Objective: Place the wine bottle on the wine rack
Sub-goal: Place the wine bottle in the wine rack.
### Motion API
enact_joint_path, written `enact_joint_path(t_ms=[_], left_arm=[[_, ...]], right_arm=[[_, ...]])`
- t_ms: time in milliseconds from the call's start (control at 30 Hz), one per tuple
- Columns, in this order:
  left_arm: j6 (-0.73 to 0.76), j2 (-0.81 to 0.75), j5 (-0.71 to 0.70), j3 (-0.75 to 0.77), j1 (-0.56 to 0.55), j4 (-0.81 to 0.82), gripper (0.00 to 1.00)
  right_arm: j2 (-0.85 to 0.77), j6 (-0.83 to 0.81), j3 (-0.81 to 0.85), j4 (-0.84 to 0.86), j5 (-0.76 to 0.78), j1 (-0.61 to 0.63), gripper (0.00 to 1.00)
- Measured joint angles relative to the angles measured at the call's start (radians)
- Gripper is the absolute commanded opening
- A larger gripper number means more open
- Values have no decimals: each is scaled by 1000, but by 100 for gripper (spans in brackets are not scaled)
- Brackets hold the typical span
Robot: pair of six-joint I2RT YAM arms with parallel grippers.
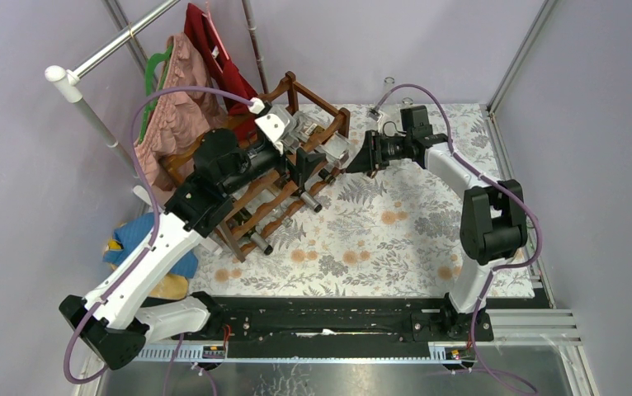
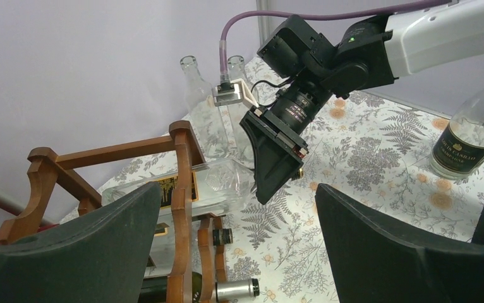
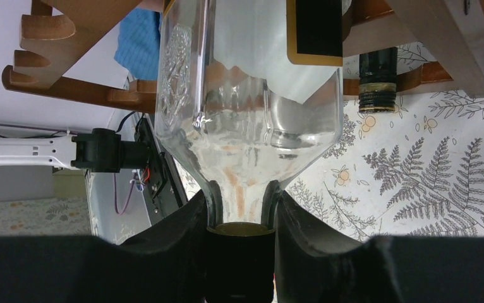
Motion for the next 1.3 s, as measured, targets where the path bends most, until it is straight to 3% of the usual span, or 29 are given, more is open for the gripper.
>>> enact_joint_path(t_ms=[1300], left_arm=[[-37, -21, 22, -43, 63, 62, 99]], right_arm=[[75, 212, 2, 267, 40, 59, 0]])
